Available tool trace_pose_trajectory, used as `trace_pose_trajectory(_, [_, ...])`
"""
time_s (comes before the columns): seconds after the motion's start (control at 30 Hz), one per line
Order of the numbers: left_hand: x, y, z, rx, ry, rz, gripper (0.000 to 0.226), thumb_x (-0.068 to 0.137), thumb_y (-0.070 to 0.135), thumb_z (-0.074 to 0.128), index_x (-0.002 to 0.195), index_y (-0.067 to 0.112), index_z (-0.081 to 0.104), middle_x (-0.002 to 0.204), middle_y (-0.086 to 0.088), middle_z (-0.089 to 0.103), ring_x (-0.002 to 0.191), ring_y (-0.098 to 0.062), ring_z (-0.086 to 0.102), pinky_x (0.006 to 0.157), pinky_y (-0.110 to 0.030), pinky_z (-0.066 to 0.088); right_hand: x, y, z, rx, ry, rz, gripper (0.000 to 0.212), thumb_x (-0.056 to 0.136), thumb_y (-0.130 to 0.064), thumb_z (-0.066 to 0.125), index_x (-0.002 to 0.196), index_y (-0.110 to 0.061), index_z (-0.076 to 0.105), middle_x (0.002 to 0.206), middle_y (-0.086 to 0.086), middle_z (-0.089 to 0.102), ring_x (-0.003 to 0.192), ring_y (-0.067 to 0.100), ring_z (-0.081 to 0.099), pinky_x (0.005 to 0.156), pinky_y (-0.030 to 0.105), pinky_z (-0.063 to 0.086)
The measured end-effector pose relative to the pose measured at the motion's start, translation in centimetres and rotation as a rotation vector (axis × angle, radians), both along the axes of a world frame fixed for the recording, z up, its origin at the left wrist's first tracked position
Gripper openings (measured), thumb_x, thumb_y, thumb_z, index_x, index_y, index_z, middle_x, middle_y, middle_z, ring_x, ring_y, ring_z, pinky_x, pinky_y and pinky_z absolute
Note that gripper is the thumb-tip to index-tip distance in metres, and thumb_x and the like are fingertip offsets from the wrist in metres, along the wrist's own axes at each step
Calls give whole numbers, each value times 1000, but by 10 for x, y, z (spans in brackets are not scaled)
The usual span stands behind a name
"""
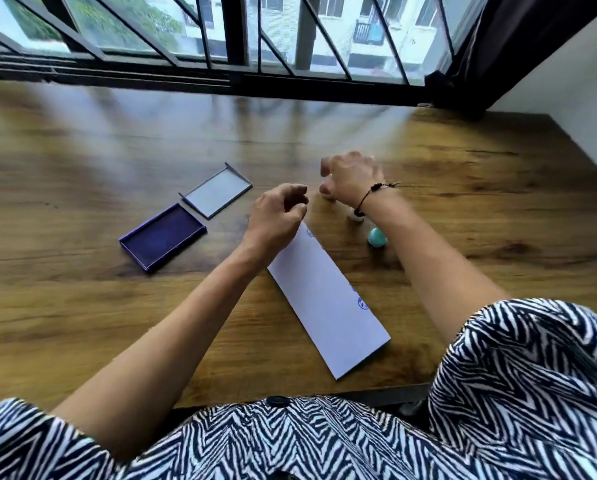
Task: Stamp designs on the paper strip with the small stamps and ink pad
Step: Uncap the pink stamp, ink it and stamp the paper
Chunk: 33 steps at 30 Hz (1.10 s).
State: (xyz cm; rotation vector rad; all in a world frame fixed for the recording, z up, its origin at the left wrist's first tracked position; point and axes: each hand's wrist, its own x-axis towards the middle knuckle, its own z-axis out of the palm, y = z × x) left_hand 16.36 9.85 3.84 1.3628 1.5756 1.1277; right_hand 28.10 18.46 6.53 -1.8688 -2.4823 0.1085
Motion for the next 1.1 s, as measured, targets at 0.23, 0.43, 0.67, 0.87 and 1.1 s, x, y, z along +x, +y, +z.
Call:
trace_pose_trajectory(0.23, [-31, -7, 0, -40, -227, 96, 30, 85, 11, 58, 114, 6, 57, 103, -18, 66, 83, -19, 61, 84, -31, 52, -16, -28, 8, -89, 845, 29, 11, 76, -12, 65, 86, -11, 69, 76, 7, 70, 62, 14, 59, 63, 22, 50])
trace_pose_trajectory(0.43, [-55, -24, 2, 33, -322, 130, 25, 83, 16, 63, 104, 2, 63, 99, -20, 69, 73, -15, 61, 72, -25, 53, -42, -55, 5, -379, 1207, -21, 5, 80, -2, 64, 81, -7, 64, 69, 11, 63, 53, 16, 58, 58, 25, 55])
trace_pose_trajectory(0.67, [-82, -51, -8, 131, -316, 241, 2, 79, 20, 66, 78, 20, 68, 70, 1, 68, 61, -7, 58, 66, -26, 51, -79, -73, -4, -554, 1211, 19, 5, 81, -1, 63, 77, -2, 63, 63, 9, 61, 42, 5, 56, 46, 16, 50])
trace_pose_trajectory(0.87, [-113, -78, -13, 116, -575, 501, 22, 83, 14, 59, 61, 14, 64, 45, 7, 63, 45, -5, 54, 47, -13, 45, -130, -83, -9, -298, 1014, 243, 10, 74, -3, 68, 76, -12, 67, 70, 2, 62, 60, 9, 52, 62, 22, 44])
trace_pose_trajectory(1.1, [-136, -101, -30, 129, -623, 680, 27, 85, 16, 58, 58, 16, 61, 42, 7, 60, 44, -6, 52, 45, -15, 43, -165, -83, -14, -69, 518, 561, 18, 79, -4, 56, 93, -2, 68, 98, 20, 67, 90, 33, 60, 79, 35, 46])
